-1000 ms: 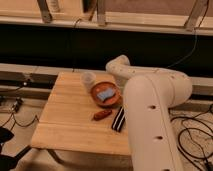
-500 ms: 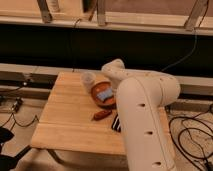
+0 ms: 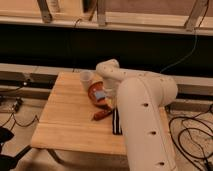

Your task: Push the ceramic bowl across the table

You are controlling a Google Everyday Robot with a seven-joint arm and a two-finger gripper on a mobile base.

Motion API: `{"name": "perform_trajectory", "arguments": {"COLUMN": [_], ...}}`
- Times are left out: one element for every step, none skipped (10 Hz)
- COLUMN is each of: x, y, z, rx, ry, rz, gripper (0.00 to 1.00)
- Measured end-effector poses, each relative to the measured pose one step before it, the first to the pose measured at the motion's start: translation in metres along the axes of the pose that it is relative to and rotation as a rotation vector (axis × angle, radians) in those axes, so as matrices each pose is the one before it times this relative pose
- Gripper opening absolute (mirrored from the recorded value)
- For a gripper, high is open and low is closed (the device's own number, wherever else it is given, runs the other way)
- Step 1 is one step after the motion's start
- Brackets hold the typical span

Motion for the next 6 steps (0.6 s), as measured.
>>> {"name": "perform_trajectory", "arguments": {"x": [-0.00525, -0.00661, -0.00990, -0.00882, -0.00825, -0.00675], "y": [0.00581, 0.00347, 0.00407, 0.00493, 0.00828, 0.01193], "z": [-0.00173, 0.00010, -0.00044, 0.00066, 0.00168, 0.00332], "rx": [-0.02073, -0.01178, -0.00805, -0.01020, -0.02046, -0.03121], "ry": [-0.01602, -0.01453, -0.02015, -0.01272, -0.01093, -0.00836], "rz": [-0.03173, -0.03167, -0.03816, -0.03277, -0.02961, -0.03138], "gripper": [0.00, 0.00, 0.00, 0.00, 0.00, 0.00]}}
